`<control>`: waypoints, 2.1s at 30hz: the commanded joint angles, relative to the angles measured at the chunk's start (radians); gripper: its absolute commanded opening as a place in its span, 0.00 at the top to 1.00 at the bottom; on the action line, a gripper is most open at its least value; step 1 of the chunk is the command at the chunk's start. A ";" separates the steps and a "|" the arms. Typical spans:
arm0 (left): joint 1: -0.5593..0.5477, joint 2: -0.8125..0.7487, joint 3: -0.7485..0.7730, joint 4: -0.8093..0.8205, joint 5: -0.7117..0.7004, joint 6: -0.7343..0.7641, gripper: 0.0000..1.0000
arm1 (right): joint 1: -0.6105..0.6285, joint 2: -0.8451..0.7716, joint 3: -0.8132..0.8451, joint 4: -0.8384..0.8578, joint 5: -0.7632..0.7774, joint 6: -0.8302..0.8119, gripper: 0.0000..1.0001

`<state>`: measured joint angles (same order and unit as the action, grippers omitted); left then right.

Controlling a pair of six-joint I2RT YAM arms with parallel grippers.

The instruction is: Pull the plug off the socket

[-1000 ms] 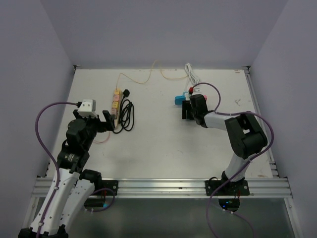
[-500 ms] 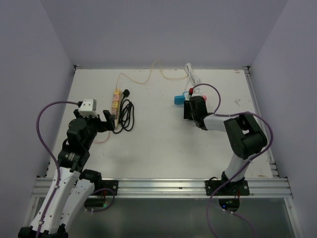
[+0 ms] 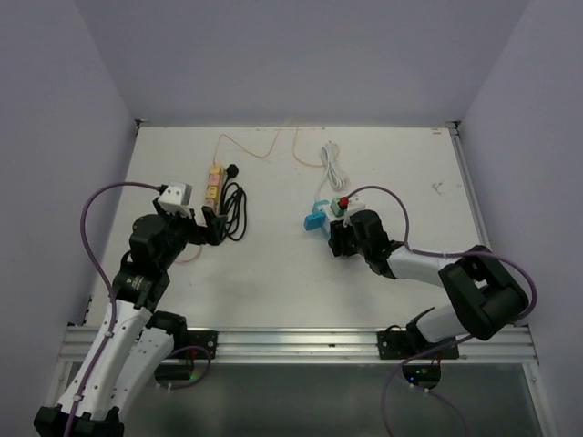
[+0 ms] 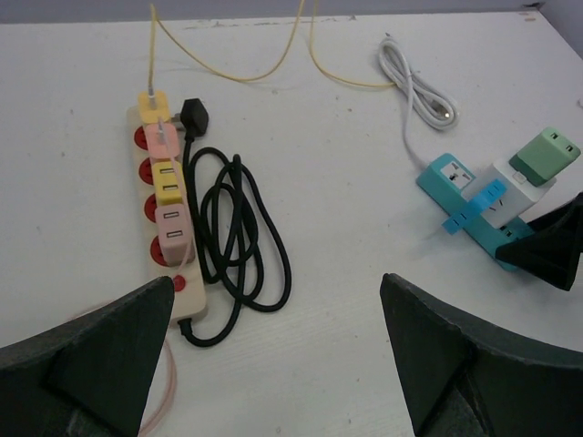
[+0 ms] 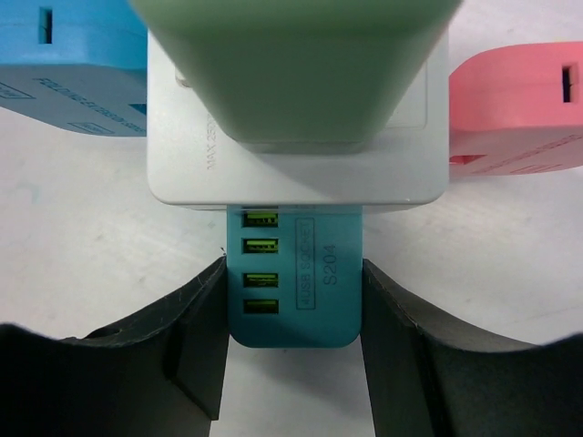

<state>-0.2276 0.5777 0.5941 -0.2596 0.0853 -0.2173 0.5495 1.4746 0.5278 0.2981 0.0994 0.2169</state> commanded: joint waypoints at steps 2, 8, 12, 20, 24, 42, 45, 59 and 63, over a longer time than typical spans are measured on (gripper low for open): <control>-0.018 0.036 -0.025 0.100 0.157 -0.013 0.00 | 0.038 -0.121 -0.052 0.047 -0.156 0.038 1.00; -0.050 0.086 -0.048 0.164 0.240 -0.117 0.02 | 0.047 -0.261 -0.104 -0.016 -0.211 0.027 1.00; -0.187 0.143 -0.063 0.236 0.145 -0.166 0.03 | 0.047 -0.318 -0.135 -0.040 -0.228 0.025 1.00; -0.587 0.471 0.024 0.378 -0.209 -0.091 0.04 | 0.049 -0.349 -0.157 -0.057 -0.236 0.070 1.00; -0.631 0.600 0.075 0.437 -0.220 -0.060 0.08 | 0.047 -0.364 -0.157 -0.070 -0.228 0.081 1.00; -0.676 0.936 0.239 0.554 -0.090 0.033 0.37 | 0.049 -0.372 -0.158 -0.080 -0.236 0.082 1.00; -0.676 0.968 0.248 0.557 -0.053 0.042 0.44 | 0.047 -0.373 -0.164 -0.073 -0.239 0.076 1.00; -0.676 0.926 0.181 0.565 -0.015 0.065 1.00 | 0.047 -0.352 -0.154 -0.120 -0.107 0.122 1.00; -0.674 0.883 0.145 0.583 -0.015 0.085 1.00 | 0.046 -0.339 -0.146 -0.145 -0.057 0.147 1.00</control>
<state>-0.8989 1.5356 0.7635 0.2409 0.0483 -0.1619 0.6094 1.1255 0.3550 0.1562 -0.0734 0.3199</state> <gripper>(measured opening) 0.232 0.548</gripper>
